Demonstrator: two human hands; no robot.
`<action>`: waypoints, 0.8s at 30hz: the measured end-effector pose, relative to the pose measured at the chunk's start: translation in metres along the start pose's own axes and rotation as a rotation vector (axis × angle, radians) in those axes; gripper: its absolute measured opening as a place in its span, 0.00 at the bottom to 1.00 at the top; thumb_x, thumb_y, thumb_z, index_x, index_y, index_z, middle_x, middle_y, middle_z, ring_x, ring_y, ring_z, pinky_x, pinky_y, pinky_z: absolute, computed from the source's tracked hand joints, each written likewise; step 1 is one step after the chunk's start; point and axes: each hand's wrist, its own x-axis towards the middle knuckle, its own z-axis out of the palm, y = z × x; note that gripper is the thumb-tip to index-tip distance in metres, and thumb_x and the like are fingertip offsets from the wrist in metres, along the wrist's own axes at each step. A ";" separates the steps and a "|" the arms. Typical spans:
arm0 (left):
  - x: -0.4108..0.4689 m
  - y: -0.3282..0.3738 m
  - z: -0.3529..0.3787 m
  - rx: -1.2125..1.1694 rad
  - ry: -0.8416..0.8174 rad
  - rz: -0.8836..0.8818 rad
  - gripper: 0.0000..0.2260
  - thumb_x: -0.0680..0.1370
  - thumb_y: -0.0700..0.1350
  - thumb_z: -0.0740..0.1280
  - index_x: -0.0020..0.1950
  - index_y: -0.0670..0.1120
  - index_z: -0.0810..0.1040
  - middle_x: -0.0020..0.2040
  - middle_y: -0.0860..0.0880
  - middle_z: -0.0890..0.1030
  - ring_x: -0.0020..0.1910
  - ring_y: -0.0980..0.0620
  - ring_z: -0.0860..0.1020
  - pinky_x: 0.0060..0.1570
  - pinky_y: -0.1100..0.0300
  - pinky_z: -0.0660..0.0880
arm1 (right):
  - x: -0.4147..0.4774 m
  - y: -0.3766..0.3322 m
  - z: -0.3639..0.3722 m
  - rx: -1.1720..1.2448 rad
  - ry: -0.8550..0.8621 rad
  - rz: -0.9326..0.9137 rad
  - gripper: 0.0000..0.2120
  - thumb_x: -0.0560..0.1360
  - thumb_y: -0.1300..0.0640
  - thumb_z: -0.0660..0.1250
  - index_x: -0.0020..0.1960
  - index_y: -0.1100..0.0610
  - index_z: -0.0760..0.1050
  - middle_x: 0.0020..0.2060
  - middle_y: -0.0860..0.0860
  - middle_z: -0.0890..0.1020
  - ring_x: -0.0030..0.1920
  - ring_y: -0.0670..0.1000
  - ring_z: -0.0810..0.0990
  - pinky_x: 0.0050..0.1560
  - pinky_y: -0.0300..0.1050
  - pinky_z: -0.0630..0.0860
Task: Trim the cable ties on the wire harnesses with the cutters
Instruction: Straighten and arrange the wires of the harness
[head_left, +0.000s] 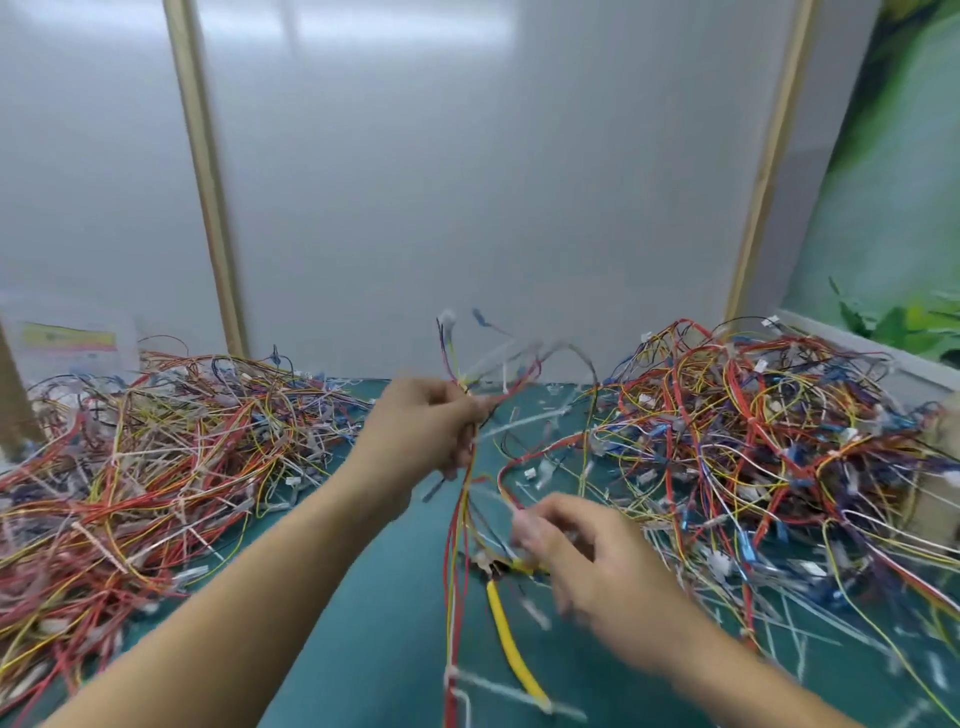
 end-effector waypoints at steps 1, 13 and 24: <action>0.013 0.004 0.005 -0.033 0.028 0.010 0.13 0.77 0.41 0.71 0.34 0.41 0.73 0.21 0.51 0.72 0.19 0.54 0.70 0.21 0.65 0.68 | 0.005 -0.003 0.003 0.082 -0.026 0.063 0.23 0.73 0.34 0.68 0.45 0.55 0.78 0.35 0.51 0.83 0.30 0.47 0.77 0.32 0.41 0.72; 0.056 -0.046 0.012 0.039 0.127 0.092 0.05 0.77 0.42 0.70 0.48 0.41 0.79 0.40 0.48 0.80 0.36 0.56 0.78 0.42 0.61 0.76 | 0.095 0.005 0.001 0.525 0.061 0.339 0.08 0.79 0.63 0.67 0.57 0.62 0.75 0.36 0.53 0.85 0.29 0.52 0.84 0.25 0.39 0.77; 0.025 -0.088 -0.006 -0.288 -0.685 -0.099 0.10 0.75 0.49 0.71 0.49 0.43 0.82 0.38 0.45 0.78 0.32 0.50 0.77 0.28 0.62 0.74 | 0.167 0.011 -0.017 0.551 0.131 0.218 0.01 0.78 0.62 0.68 0.49 0.57 0.78 0.36 0.51 0.85 0.31 0.48 0.84 0.29 0.38 0.79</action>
